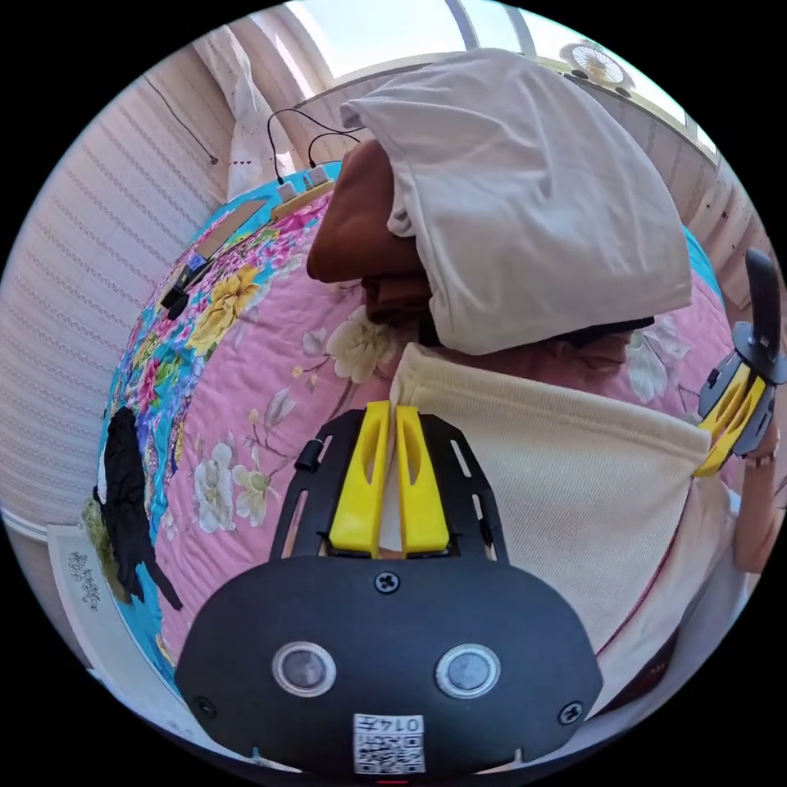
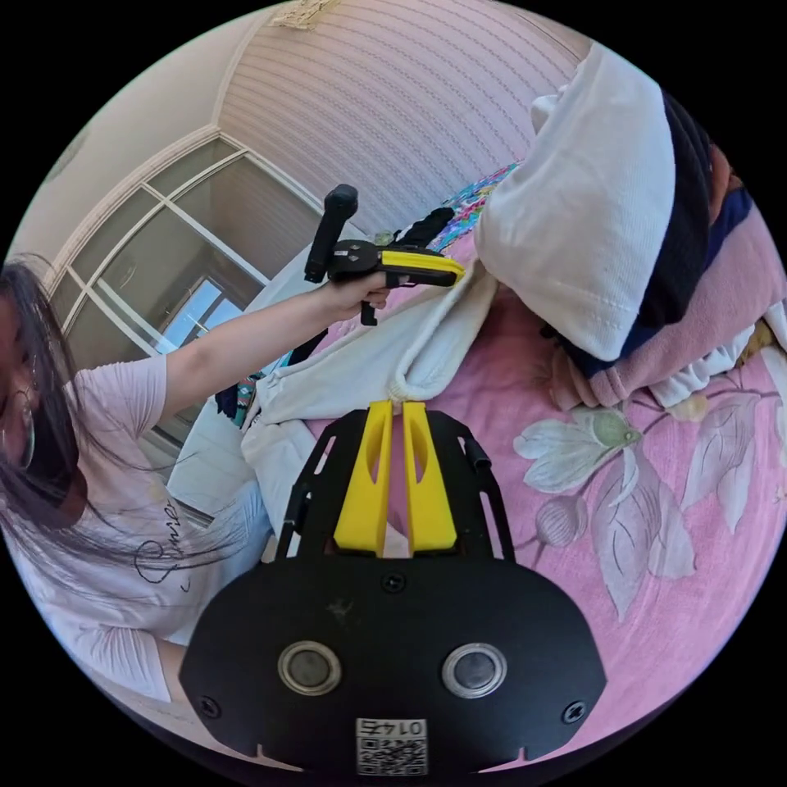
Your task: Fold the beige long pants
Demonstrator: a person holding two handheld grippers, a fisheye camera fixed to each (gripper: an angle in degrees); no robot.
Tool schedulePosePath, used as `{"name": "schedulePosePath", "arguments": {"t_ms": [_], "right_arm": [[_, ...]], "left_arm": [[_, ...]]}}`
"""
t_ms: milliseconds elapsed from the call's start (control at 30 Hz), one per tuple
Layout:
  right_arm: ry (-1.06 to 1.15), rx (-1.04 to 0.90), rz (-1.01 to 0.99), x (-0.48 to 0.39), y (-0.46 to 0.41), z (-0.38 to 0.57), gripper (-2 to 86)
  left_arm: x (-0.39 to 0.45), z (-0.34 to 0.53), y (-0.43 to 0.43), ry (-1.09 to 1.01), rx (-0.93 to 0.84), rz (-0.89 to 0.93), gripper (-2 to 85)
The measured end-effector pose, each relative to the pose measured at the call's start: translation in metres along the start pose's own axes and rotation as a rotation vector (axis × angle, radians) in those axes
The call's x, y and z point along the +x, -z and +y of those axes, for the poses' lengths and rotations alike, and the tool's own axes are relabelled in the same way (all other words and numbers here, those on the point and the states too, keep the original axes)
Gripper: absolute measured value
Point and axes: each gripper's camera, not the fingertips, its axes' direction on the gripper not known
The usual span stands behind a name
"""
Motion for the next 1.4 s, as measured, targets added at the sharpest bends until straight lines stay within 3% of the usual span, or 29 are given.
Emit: {"name": "schedulePosePath", "arguments": {"t_ms": [133, 333, 533, 633, 767, 867, 1000, 1100, 1200, 1400], "right_arm": [[-0.089, -0.163, 0.069, 0.02, -0.026, 0.005, 1.4], [-0.141, -0.115, -0.072, 0.033, -0.018, 0.016, 1.4], [-0.075, -0.106, 0.111, -0.006, -0.014, 0.022, 1.6], [-0.159, -0.075, 0.093, -0.017, -0.005, 0.028, 2.5], [-0.144, -0.025, 0.283, -0.1, 0.027, 0.066, 6.9], [-0.22, -0.053, 0.408, -0.148, 0.04, 0.116, 11.2], [-0.411, -0.053, 0.437, -0.176, 0.054, 0.18, 19.2], [-0.457, -0.107, 0.509, -0.197, 0.049, 0.211, 24.2], [-0.48, -0.148, 0.477, -0.207, 0.038, 0.221, 21.3], [-0.652, -0.029, 0.541, -0.222, 0.045, 0.239, 13.8]], "left_arm": [[-0.011, 0.034, 0.01, 0.045, 0.058, -0.004, -0.8], [-0.056, 0.123, 0.123, 0.203, 0.187, 0.002, -0.3], [-0.046, 0.379, 0.276, 0.392, 0.289, 0.126, -0.7], [-0.031, 0.547, 0.322, 0.646, 0.167, 0.106, -0.8], [-0.004, 0.769, 0.393, 1.049, 0.004, -0.077, -0.7], [0.007, 0.903, 0.441, 1.358, 0.032, -0.14, 0.2], [0.009, 1.043, 0.479, 1.681, 0.199, -0.108, 8.8], [0.0, 1.094, 0.497, 1.728, 0.257, -0.116, 9.7], [-0.015, 1.132, 0.511, 1.782, 0.344, -0.061, 10.9], [-0.044, 1.187, 0.531, 1.81, 0.45, 0.049, 12.2]]}}
